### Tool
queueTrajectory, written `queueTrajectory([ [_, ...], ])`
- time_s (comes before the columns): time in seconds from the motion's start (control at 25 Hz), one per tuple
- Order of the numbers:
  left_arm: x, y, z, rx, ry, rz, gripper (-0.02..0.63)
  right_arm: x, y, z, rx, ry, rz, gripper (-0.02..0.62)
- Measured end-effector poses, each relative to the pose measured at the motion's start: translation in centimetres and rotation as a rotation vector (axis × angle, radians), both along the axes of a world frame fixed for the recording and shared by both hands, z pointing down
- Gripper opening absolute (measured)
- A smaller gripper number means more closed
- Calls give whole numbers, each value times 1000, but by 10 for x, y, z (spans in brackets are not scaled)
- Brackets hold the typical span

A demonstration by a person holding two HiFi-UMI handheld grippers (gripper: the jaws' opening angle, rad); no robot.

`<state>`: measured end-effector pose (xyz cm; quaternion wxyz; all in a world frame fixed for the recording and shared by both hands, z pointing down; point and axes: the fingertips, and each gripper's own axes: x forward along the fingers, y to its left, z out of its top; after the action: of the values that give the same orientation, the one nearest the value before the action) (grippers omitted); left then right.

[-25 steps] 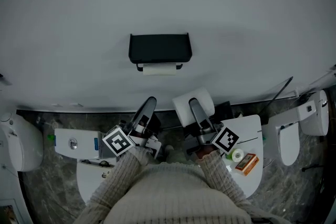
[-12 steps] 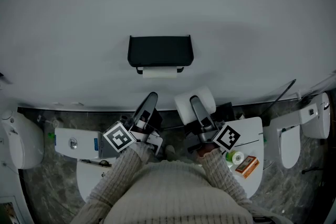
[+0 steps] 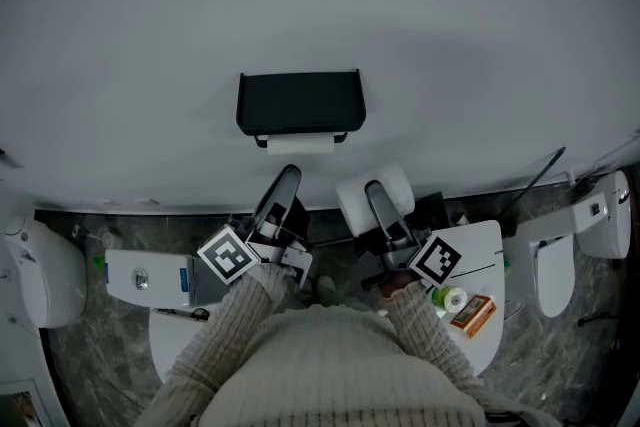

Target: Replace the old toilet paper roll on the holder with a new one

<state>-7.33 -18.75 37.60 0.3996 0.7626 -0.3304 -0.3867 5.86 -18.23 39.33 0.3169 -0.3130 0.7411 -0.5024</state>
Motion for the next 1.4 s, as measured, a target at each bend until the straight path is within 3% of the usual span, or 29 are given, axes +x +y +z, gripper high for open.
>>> queueTrajectory([
  [0.36, -2, -24, -2, -8, 7, -42, 170, 0, -11, 3, 2, 18, 3, 472],
  [0.8, -1, -38, -3, -18, 37, -65, 221, -24, -19, -1, 8, 33, -35, 472],
  [1.16, -2, -55, 1, -23, 60, -83, 229, -23, -29, 4, -5, 37, -28, 472],
  [1.4, 5, -50, -6, 15, 56, -65, 166, -18, -26, 5, -3, 35, -26, 472],
])
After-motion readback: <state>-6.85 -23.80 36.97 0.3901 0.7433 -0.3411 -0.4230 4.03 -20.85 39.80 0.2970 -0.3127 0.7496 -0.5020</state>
